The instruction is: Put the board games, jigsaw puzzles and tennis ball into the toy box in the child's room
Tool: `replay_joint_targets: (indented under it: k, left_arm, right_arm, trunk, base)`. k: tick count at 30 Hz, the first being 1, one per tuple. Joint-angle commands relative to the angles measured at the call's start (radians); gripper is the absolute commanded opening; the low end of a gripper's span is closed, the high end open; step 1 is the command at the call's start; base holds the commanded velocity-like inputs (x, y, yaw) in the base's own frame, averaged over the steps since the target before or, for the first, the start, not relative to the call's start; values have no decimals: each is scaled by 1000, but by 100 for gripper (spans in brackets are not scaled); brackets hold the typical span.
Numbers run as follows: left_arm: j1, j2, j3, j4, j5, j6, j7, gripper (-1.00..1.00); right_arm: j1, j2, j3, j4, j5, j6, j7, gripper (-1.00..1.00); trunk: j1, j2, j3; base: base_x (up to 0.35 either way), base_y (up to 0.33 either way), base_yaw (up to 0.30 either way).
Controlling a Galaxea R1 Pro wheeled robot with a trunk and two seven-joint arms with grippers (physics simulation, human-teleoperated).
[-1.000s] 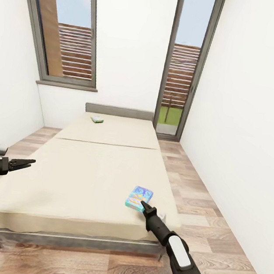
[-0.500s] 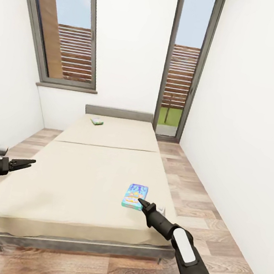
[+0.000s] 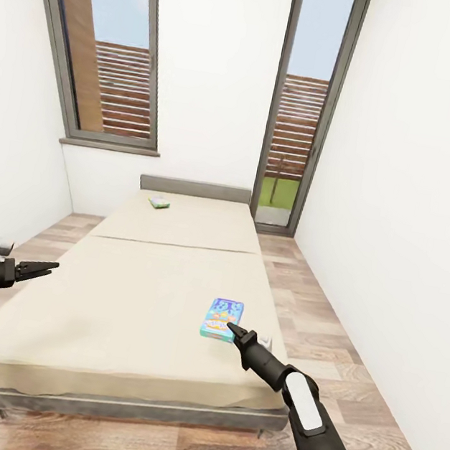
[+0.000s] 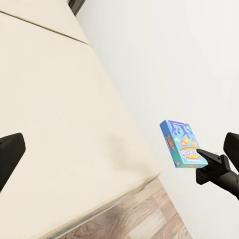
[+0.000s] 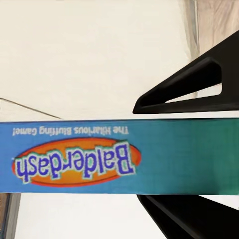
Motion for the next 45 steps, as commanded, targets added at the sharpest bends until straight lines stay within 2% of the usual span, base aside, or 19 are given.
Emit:
replay_joint_targets:
  k: [1, 22, 30, 45]
  left_arm:
    - [-1, 0, 0, 0, 1, 10, -3, 100]
    - [-1, 2, 3, 0, 0, 10, -3, 100]
    - [-1, 2, 3, 0, 0, 10, -3, 100]
    - [-1, 2, 2, 0, 0, 11, -3, 100]
  right_arm:
    - [-1, 1, -4, 0, -1, 7, 0, -100]
    - [-1, 10, -5, 0, 0, -12, -4, -100]
    - [-1, 14, -4, 3, 0, -47, -6, -100]
    - [-1, 15, -4, 5, 2, -52, -12, -100]
  trunk:
    - [-4, 7, 2]
    - [-85, 154, 69]
    - [-115, 210, 101]
    - [-173, 315, 160]
  base:
    - [0, 0, 0]
    - [0, 0, 13]
    - [0, 0, 206]
    - [0, 0, 257]
